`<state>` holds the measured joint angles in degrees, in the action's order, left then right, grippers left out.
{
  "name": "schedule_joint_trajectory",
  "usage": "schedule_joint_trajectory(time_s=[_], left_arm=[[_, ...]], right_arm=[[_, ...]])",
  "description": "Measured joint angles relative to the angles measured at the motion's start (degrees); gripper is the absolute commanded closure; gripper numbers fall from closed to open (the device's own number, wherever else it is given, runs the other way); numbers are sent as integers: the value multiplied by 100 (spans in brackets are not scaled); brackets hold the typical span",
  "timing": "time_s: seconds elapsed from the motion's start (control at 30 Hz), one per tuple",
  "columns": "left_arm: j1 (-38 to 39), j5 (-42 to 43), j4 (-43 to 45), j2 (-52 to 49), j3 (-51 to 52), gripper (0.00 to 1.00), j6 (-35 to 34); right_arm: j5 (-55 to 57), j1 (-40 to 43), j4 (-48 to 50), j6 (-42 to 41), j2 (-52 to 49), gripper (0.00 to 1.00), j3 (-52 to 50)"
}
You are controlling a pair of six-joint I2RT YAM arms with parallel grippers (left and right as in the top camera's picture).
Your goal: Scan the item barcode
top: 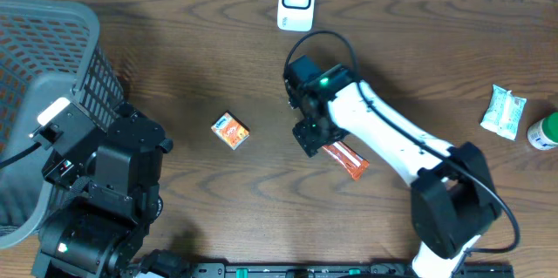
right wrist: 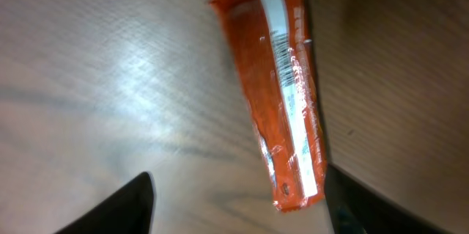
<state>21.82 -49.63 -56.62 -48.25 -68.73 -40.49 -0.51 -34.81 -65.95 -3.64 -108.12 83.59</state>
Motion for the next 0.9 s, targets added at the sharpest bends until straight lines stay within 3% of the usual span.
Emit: schedule_joint_trajectory(time_s=[0.4, 0.9], left_arm=[[0, 0, 0, 0, 0, 2, 0], [0, 0, 0, 0, 0, 2, 0]], right_arm=[[-1862, 1598, 197, 2074, 31, 24, -457], [-2024, 1626, 1523, 2356, 31, 27, -1746]])
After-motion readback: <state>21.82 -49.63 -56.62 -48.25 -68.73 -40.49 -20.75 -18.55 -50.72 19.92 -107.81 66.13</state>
